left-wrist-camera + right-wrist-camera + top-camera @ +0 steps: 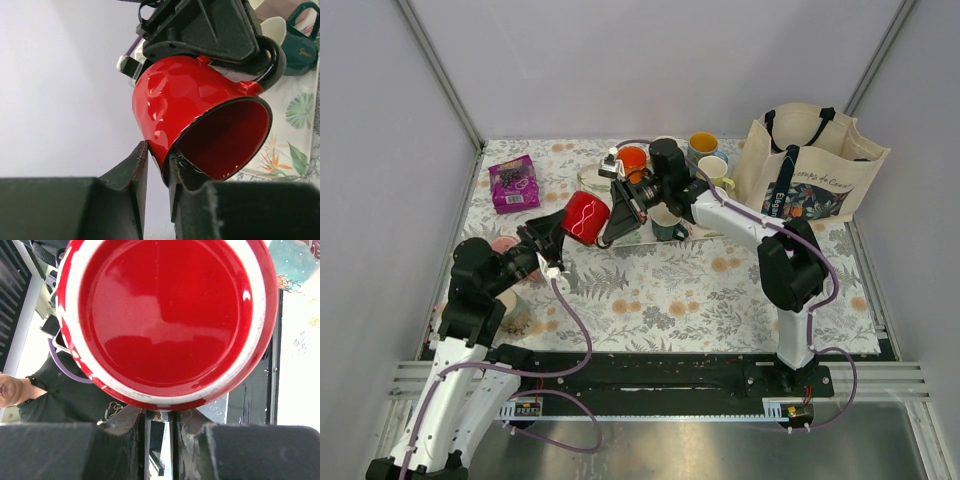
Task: Turn the mug right side up
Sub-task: Turn over the cup at the center of the board.
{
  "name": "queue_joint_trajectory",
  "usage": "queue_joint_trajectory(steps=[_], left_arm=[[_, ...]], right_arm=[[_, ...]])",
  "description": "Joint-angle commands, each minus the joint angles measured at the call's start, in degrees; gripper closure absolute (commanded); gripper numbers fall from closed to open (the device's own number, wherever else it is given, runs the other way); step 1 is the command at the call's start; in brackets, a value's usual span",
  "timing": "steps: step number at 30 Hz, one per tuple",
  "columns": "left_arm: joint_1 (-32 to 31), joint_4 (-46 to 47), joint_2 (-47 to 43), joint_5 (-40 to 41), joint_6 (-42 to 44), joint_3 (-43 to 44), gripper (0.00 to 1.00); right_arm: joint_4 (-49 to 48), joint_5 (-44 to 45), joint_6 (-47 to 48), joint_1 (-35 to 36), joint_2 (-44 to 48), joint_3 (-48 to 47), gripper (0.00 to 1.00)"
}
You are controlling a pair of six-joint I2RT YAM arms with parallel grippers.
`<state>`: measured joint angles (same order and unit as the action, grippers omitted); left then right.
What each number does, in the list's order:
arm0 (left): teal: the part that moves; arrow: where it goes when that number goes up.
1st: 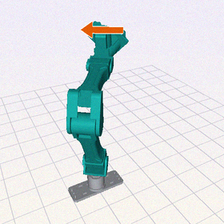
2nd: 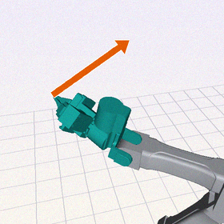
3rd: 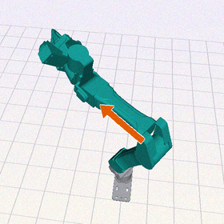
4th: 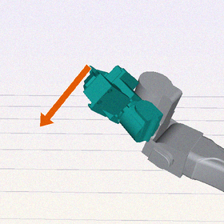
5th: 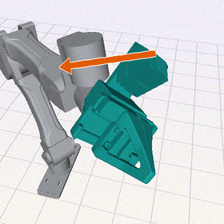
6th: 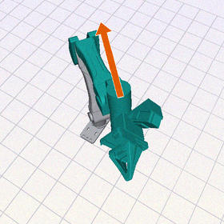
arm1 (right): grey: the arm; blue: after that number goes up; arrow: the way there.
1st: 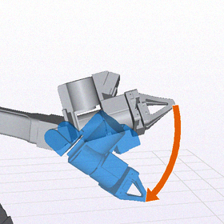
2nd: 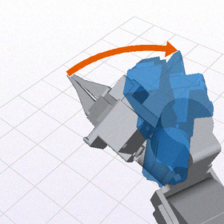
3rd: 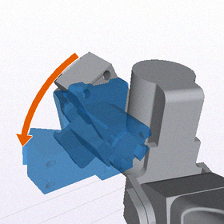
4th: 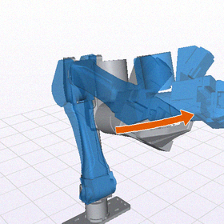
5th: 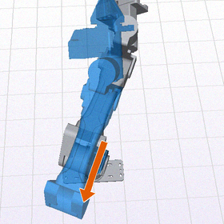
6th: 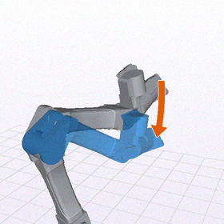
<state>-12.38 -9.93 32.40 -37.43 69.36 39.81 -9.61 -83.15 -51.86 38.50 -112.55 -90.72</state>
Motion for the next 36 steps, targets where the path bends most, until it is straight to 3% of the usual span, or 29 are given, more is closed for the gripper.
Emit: queue_joint_trajectory(steps=[1,2,4,7,9,13,14,15,17,19,21,23,26,29,30,33,36], left_arm=[[-1.1,5.4,0.3,2.6,-2.2,0.0,0.86],[-1.3,5.4,0.3,3.0,-2.5,-0.1,0.9],[-1.9,5.4,0.3,4.1,-3.6,-0.1,0.99],[-2.5,5.4,0.4,6.4,-7.3,0.3,1.0],[-2.7,4.0,0.4,7.8,-10.4,1.1,1.0],[-3.0,-3.7,0.6,10.4,-18.4,5.1,1.0],[-3.0,-6.9,1.0,11.4,-20.7,6.9,1.0],[-2.9,-9.7,1.8,12.1,-23.8,8.5,1.0],[-2.9,-16.2,3.6,13.0,-28.4,12.0,1.0],[-3.0,-22.6,6.7,13.3,-33.0,15.5,1.0],[-2.9,-29.3,10.8,13.6,-38.8,18.7,1.0],[-3.0,-34.5,15.5,14.1,-45.7,21.5,1.0],[-3.0,-42.0,23.7,14.1,-51.9,25.2,1.0],[-3.0,-45.8,30.9,13.3,-57.2,28.2,1.0],[-2.9,-45.9,32.4,13.3,-58.5,28.7,1.0],[-2.9,-43.9,33.2,13.1,-59.4,28.8,1.0],[-2.8,-44.6,35.3,14.3,-59.2,30.6,1.0]], right_arm=[[-3.0,-2.8,0.3,0.2,1.7,-1.4,1.0],[-2.9,-2.7,0.4,0.1,1.6,-1.5,1.0],[-2.7,-2.1,0.6,-0.2,1.6,-1.5,0.9],[-1.7,0.2,1.2,-0.9,1.7,-1.4,0.63],[-0.3,2.3,2.3,-1.6,2.2,-1.4,0.52],[6.4,7.5,9.5,-3.5,3.7,-2.8,0.41],[8.6,9.9,11.9,-4.1,4.7,-3.2,0.3],[15.3,14.3,17.7,-5.0,5.6,-4.5,0.2],[32.9,24.6,34.5,-5.8,7.4,-8.9,0.16],[41.7,34.7,49.6,-5.4,9.3,-11.9,0.16],[41.6,41.5,59.8,-5.3,12.6,-9.9,0.14],[32.4,45.6,65.0,-5.2,18.7,-1.2,0.01],[17.0,49.7,67.6,-4.6,28.4,12.6,0.01],[25.5,44.9,76.8,-2.7,29.9,12.2,0.01],[29.3,43.5,79.8,-2.0,29.8,11.4,0.07],[35.8,47.2,90.5,2.6,29.7,11.3,0.18],[37.6,51.3,99.9,6.1,29.3,12.1,0.23]])
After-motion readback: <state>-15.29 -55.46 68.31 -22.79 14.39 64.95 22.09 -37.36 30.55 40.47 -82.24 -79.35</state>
